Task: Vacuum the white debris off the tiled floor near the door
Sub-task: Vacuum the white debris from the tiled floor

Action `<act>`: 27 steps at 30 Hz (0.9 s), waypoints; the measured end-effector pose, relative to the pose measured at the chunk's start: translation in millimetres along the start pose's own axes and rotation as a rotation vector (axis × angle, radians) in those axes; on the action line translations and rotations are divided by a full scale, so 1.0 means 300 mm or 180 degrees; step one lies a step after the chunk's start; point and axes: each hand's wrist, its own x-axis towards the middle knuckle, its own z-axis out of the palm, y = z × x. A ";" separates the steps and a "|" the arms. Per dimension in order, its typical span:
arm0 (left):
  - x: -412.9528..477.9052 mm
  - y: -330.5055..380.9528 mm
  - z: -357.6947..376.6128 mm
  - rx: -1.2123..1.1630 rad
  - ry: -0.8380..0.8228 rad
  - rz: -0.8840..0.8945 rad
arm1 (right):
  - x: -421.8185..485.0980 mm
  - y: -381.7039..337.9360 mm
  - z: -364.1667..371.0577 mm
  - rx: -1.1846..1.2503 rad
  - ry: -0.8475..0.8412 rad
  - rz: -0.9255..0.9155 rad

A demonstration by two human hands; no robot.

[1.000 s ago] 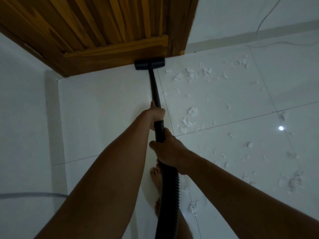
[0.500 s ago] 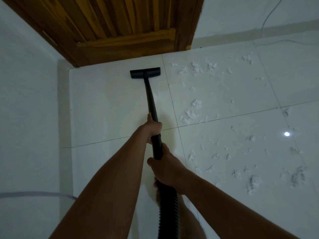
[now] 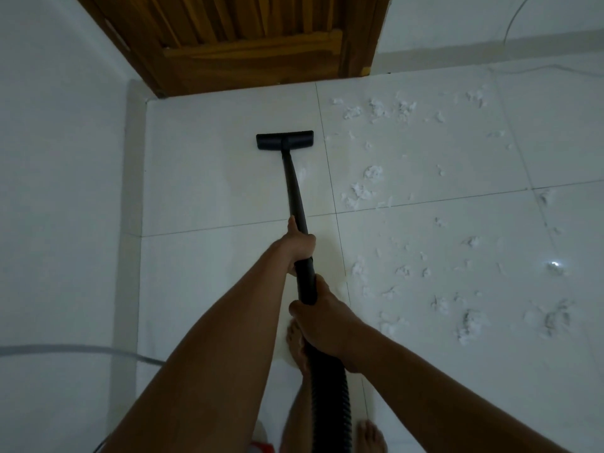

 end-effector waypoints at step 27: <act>-0.482 -0.892 0.648 -0.0157 -0.0048 -0.0026 | -0.483 1.071 0.242 -0.0657 -0.0069 0.0068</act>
